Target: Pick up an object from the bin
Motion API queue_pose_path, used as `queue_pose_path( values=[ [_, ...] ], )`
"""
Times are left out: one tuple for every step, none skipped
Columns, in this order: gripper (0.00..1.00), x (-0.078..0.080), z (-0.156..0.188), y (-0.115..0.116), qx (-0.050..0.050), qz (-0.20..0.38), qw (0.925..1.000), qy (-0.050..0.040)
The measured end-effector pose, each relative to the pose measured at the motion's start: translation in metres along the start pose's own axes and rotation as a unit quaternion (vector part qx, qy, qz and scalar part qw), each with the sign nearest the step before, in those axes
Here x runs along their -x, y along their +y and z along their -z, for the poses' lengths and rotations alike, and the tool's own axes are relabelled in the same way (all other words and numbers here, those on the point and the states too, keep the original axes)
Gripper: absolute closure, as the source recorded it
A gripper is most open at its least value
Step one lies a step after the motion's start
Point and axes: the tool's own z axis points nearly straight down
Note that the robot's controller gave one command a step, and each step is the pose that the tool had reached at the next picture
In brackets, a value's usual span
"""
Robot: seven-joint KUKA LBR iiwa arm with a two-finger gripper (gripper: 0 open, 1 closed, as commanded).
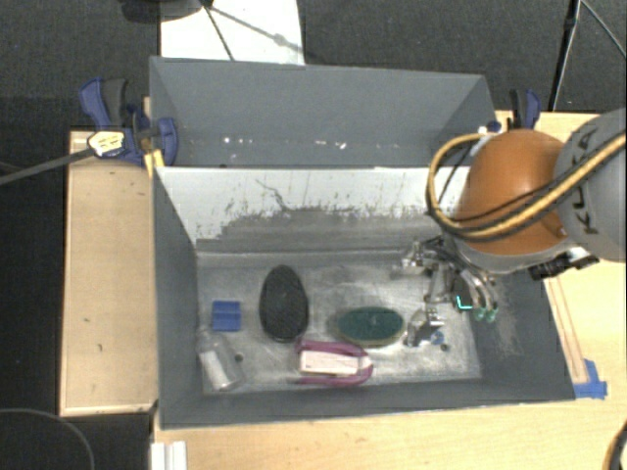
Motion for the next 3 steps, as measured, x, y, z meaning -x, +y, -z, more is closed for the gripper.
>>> queue_pose_path(
  values=[
    [0.00, -0.006, -0.084, 0.038, 0.000, -0.009, 0.9999, -0.0073],
    [0.00, -0.028, -0.055, 0.019, 0.000, -0.095, 0.9955, -0.0020],
    [0.00, -0.016, -0.055, 0.063, 0.001, -0.145, 0.9894, -0.0047]
  ],
)
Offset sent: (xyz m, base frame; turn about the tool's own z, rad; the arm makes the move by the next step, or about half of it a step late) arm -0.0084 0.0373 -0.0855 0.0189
